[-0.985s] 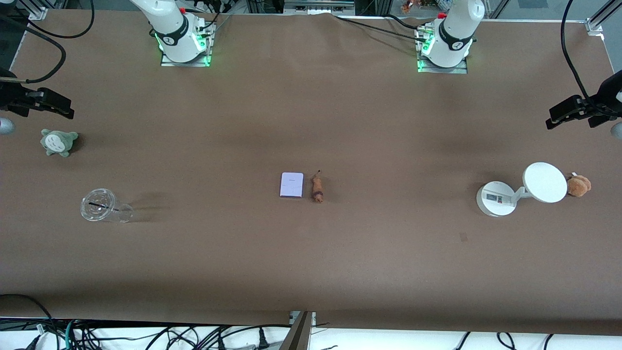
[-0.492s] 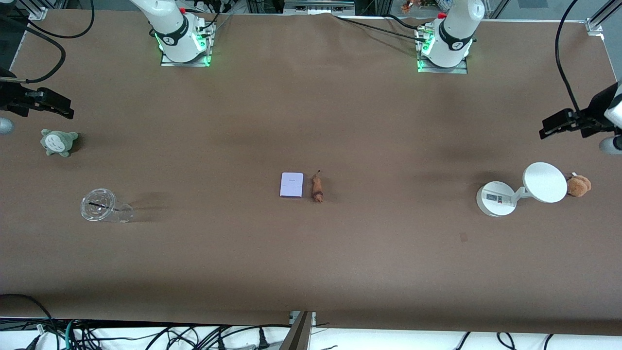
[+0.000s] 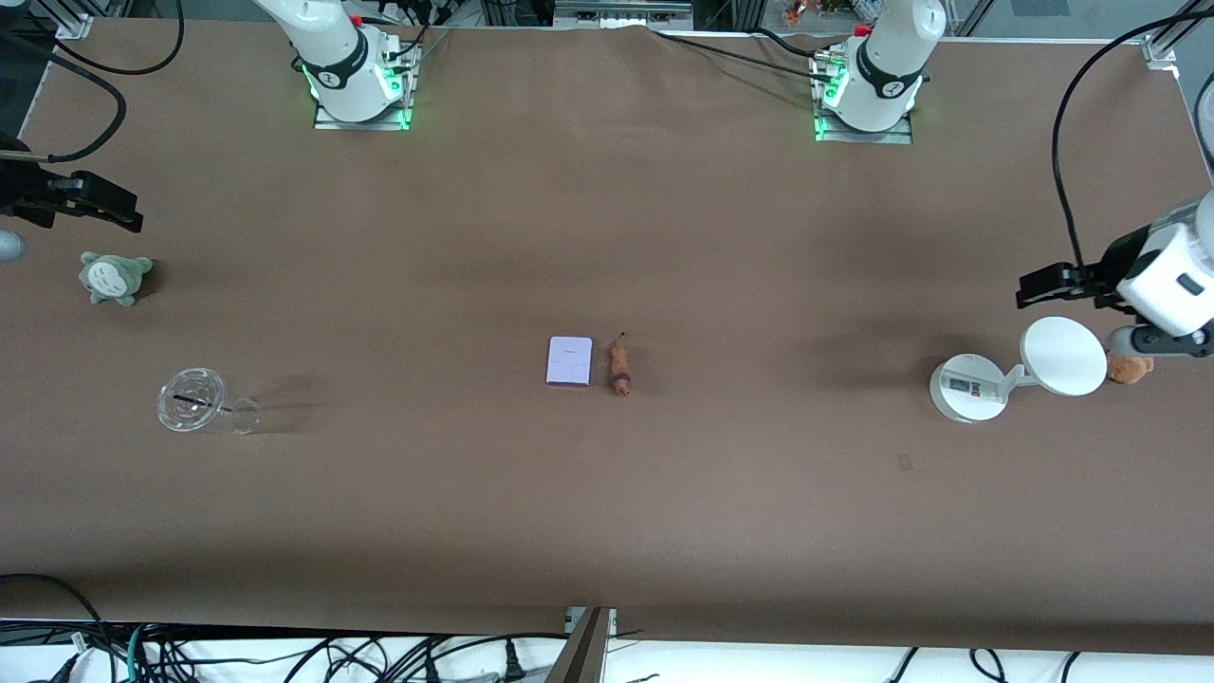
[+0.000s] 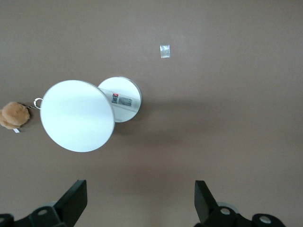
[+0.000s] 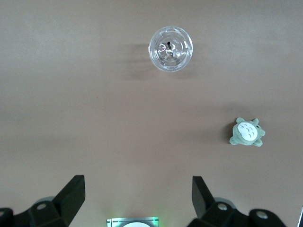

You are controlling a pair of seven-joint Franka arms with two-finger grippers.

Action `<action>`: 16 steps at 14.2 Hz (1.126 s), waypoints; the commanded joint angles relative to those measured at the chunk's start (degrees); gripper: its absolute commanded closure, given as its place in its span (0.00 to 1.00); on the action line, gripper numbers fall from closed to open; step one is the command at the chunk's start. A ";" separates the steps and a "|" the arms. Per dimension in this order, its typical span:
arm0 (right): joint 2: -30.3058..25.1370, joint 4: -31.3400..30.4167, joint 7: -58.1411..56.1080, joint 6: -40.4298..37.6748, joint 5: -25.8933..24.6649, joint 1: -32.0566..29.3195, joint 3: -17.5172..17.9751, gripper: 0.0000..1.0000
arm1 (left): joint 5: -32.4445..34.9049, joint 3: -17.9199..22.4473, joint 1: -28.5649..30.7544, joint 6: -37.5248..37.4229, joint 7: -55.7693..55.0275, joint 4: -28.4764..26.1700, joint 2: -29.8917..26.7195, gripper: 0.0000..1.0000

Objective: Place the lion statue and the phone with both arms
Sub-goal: 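Move the left gripper toward the brown lion statue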

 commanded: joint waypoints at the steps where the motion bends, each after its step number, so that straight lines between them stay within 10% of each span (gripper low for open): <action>1: 0.58 1.26 0.17 -0.08 0.74 -0.10 -0.12 0.00 | -2.35 -2.19 -0.27 -2.99 0.57 2.47 1.53 0.00; 8: 0.58 1.17 0.26 -0.08 0.66 0.07 -0.03 0.00 | -4.21 -17.57 -1.67 -1.78 -24.54 2.65 3.98 0.00; 16: 0.41 1.17 0.09 0.45 0.92 0.25 0.31 0.00 | -10.70 -17.76 -11.69 14.46 -53.47 2.91 17.33 0.00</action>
